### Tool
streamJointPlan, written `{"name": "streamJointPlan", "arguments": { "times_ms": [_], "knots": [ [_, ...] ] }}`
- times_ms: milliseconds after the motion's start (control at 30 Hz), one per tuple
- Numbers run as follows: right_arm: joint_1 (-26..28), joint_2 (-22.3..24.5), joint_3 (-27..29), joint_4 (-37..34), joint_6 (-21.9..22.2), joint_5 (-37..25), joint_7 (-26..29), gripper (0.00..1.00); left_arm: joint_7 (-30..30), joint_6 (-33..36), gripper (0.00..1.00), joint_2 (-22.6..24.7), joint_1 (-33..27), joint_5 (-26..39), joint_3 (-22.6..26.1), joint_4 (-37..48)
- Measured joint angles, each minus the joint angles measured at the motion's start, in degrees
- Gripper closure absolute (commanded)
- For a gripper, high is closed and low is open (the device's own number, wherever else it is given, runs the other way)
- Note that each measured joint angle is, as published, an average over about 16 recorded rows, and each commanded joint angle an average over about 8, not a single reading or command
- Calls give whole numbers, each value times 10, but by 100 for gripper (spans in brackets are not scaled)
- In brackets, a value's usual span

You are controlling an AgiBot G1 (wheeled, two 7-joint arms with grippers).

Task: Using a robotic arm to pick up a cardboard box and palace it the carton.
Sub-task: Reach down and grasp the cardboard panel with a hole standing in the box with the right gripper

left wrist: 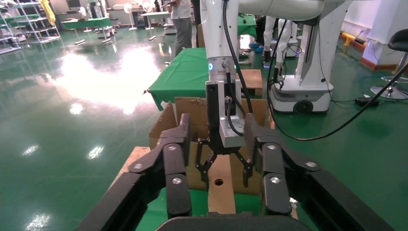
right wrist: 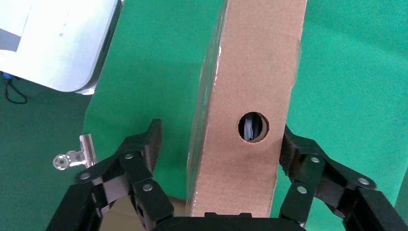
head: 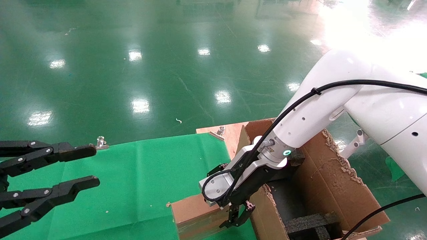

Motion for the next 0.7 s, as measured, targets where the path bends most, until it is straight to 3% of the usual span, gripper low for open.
{"name": "streamJointPlan", "arguments": {
  "times_ms": [700],
  "knots": [
    [5,4,0,-4,-3,4,1,100,0,0,0,0,0,0,0,0]
  ]
}}
